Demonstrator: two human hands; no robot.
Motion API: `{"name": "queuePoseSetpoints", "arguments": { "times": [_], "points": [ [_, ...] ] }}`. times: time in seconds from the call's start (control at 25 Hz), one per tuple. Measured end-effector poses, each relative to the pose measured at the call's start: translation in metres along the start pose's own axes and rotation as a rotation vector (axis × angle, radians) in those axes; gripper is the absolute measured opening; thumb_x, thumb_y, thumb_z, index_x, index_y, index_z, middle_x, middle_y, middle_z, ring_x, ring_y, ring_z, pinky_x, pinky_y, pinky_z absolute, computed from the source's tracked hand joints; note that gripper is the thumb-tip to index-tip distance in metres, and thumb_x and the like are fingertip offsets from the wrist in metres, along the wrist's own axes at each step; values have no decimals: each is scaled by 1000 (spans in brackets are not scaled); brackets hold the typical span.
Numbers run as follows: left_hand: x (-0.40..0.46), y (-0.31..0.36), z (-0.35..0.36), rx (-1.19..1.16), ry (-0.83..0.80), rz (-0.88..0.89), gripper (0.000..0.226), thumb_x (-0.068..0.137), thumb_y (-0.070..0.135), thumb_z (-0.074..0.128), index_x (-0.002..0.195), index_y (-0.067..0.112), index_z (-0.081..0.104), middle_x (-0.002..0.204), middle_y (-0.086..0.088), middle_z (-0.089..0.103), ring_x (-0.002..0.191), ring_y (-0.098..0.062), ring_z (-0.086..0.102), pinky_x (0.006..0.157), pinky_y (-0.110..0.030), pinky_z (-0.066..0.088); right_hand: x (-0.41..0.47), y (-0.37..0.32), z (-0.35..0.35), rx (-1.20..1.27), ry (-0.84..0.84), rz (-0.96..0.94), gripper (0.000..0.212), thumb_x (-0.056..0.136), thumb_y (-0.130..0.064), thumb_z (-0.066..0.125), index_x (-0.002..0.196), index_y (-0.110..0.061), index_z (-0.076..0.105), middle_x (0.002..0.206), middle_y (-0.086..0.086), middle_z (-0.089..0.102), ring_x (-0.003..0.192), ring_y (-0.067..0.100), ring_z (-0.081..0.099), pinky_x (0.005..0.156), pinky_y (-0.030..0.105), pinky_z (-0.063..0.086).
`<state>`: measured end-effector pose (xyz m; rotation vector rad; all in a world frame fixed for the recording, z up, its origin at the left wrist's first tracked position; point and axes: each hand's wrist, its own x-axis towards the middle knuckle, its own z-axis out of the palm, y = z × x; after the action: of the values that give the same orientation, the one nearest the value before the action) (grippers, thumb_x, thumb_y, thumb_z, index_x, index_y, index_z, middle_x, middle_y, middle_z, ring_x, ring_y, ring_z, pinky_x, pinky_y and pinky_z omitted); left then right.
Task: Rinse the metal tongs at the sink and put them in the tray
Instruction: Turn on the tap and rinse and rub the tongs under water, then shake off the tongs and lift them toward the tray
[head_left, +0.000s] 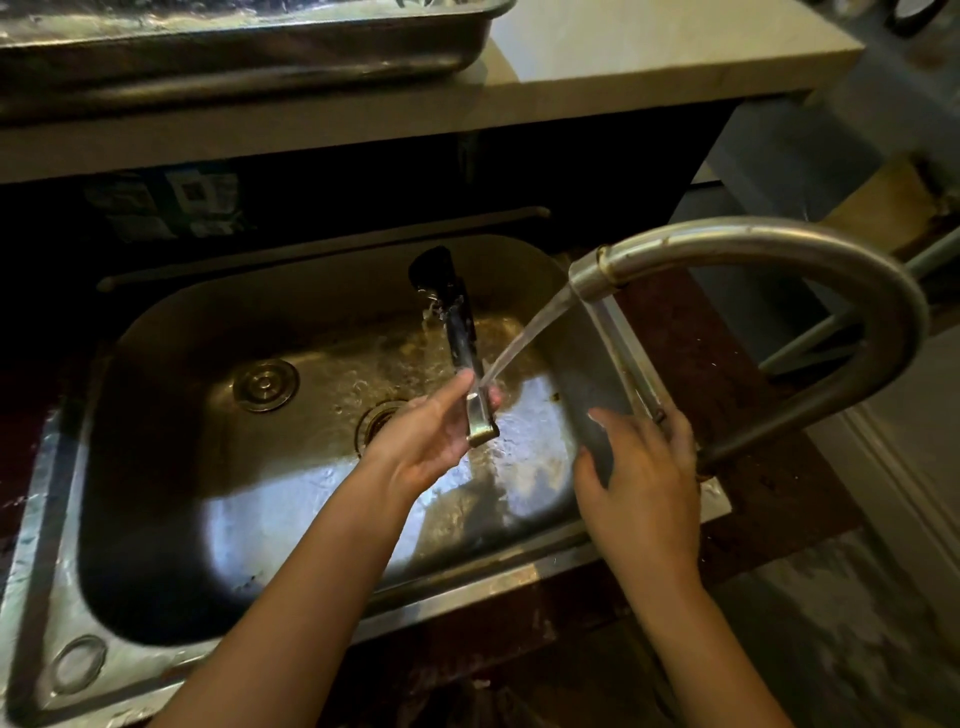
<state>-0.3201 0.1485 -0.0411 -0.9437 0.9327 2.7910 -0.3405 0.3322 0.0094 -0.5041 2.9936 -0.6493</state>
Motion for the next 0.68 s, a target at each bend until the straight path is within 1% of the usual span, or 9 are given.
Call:
{"name": "queuePoseSetpoints", "arguments": {
  "times": [0.08,0.2,0.32,0.4,0.48,0.52,0.6,0.64,0.68],
  "points": [
    [-1,-3,1,-5,39,-13,34,71,20,64,99,2,62,70,-9,74,66,-15,71,55,-24,57,-9,-1,5,-37,40,-28,38,80,-21,64,116,-12,61,111,9,68,134,36,30,107,43,30],
    [0,-9,-2,40,63,-17,33,66,22,67,93,3,65,72,-9,76,69,-15,72,56,-24,58,-20,-2,10,-65,80,-66,37,76,-20,68,112,-11,63,104,7,70,133,39,31,104,46,37],
    [-1,-11,-3,16,97,-16,15,81,18,61,86,4,65,68,-10,76,65,-15,72,53,-24,58,-23,2,7,-7,69,-71,38,76,-20,68,113,-13,62,107,8,68,131,38,34,104,53,36],
    [-5,-10,-4,33,123,3,13,84,17,60,83,5,67,68,-9,76,66,-15,73,53,-24,58,-22,3,4,-27,129,-95,38,76,-21,67,113,-14,62,116,12,62,125,37,43,97,58,42],
    [-13,-14,-5,211,173,68,14,83,20,63,82,8,70,70,-5,76,70,-13,73,55,-24,58,-17,-2,4,-74,208,-138,36,77,-25,65,112,-18,61,121,11,57,119,32,49,92,54,43],
    [-18,-19,-6,326,208,126,14,82,20,64,81,9,72,69,-3,76,70,-12,72,54,-23,57,-11,-9,4,21,178,-127,34,79,-27,64,112,-20,61,120,8,58,114,27,52,90,48,45],
    [-34,-29,-5,466,269,245,12,81,17,65,78,8,73,62,2,74,65,-11,70,52,-21,54,10,-29,4,414,-89,32,30,83,-31,63,112,-22,61,111,1,62,98,15,59,78,28,48],
    [-42,-33,-3,510,287,288,9,80,15,67,79,9,74,60,3,73,65,-12,69,53,-22,54,21,-38,6,580,-230,129,29,83,-33,63,110,-23,61,105,-1,64,89,11,61,71,24,48],
    [-52,-35,-2,574,307,334,7,78,15,68,80,13,74,60,5,73,66,-12,70,56,-23,54,29,-48,8,653,-323,181,27,82,-35,64,107,-24,61,98,-2,67,83,11,63,68,23,48]
  ]
}}
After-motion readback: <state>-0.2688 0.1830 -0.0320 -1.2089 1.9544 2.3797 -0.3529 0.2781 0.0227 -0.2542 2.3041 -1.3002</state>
